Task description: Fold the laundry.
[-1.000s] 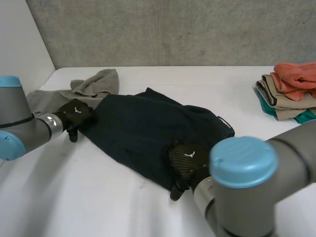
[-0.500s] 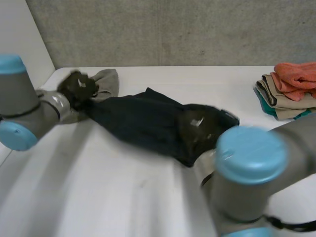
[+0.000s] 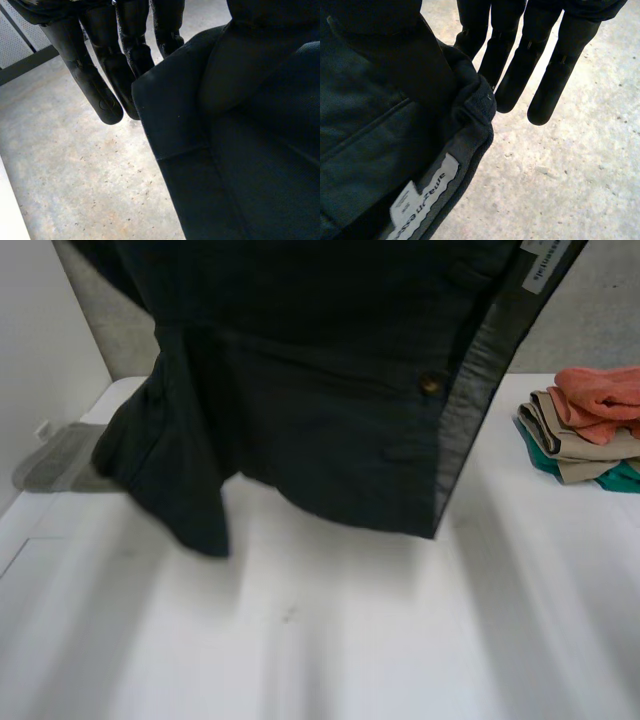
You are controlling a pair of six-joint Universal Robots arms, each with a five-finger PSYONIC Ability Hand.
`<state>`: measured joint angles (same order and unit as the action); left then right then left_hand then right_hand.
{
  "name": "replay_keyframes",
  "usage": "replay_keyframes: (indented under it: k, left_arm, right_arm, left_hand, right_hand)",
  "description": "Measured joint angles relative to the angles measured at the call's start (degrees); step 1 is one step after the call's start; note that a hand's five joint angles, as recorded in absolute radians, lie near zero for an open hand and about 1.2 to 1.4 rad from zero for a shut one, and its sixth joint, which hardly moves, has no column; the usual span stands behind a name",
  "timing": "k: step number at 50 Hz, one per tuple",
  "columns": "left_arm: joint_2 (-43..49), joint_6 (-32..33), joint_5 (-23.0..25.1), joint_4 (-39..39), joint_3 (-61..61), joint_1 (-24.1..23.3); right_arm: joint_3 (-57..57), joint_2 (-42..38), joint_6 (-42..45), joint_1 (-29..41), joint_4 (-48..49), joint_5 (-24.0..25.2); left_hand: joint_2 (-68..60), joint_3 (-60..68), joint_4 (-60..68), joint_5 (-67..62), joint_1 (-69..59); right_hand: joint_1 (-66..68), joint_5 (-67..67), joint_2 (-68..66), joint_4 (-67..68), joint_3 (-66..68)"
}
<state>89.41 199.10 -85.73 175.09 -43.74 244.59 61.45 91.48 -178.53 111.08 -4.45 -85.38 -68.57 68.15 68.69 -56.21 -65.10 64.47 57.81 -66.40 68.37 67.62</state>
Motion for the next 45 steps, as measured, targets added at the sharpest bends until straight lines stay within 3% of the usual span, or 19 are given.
replay_keyframes:
  k: [13,25,27,29,30,31,34,39,45]
  left_arm:
    - [24.8,5.0,0.0,-1.8,6.9,0.7]
    - [53.5,7.2,2.3,6.0,17.4,1.2]
    - [57.6,7.3,1.5,6.6,20.7,1.0]
    - [61.0,7.5,0.2,6.5,24.2,1.0]
    - [61.3,7.5,0.0,6.4,24.7,0.9]
    - [63.0,7.6,-1.2,5.6,26.9,0.9]
    - [64.1,7.8,-3.9,2.9,30.0,0.8]
    - [60.2,7.7,-7.8,-1.6,30.5,1.0]
    - [49.1,7.4,-10.4,-6.7,22.3,0.6]
  right_arm:
    - [4.9,-12.5,-3.0,-3.1,2.7,0.6]
    - [2.2,-39.2,7.6,0.0,23.8,-4.5]
    - [0.8,-43.5,10.6,0.7,29.8,-6.1]
    - [-0.6,-47.2,13.7,1.2,36.0,-7.7]
    - [-0.9,-47.8,14.3,1.3,37.0,-8.0]
    - [-1.9,-49.9,16.4,1.4,40.8,-9.1]
    - [-3.3,-51.9,19.0,1.4,45.3,-10.4]
    - [-3.5,-49.4,19.1,1.0,44.9,-10.2]
    - [-0.9,-40.5,17.8,0.2,35.2,-6.0]
  left_hand:
    - [0.0,0.0,0.0,0.0,0.0]
    - [1.0,-0.9,-1.1,0.3,0.5]
    - [16.8,-16.4,-15.7,14.0,15.8]
    - [35.8,-35.3,-36.3,34.7,39.2]
    - [35.8,-35.3,-36.3,34.7,39.2]
    - [50.4,-49.9,-51.2,48.8,51.8]
    - [56.7,-56.4,-57.4,53.7,54.1]
    - [57.1,-56.4,-57.4,53.7,54.1]
    - [57.2,-56.4,-57.4,53.7,54.1]
  right_hand:
    - [0.0,0.0,0.0,0.0,0.0]
    - [-0.3,-0.4,0.3,-0.4,-0.2]
    - [-10.2,-11.5,11.3,-11.6,-11.4]
    - [-30.6,-32.5,32.1,-31.6,-31.4]
    - [-36.3,-37.2,36.7,-36.0,-35.8]
    - [-46.5,-48.6,47.5,-47.8,-47.2]
    - [-52.1,-55.5,54.8,-56.2,-55.6]
    - [-52.1,-55.5,54.9,-56.8,-55.9]
    - [-52.1,-55.5,54.9,-56.8,-55.9]
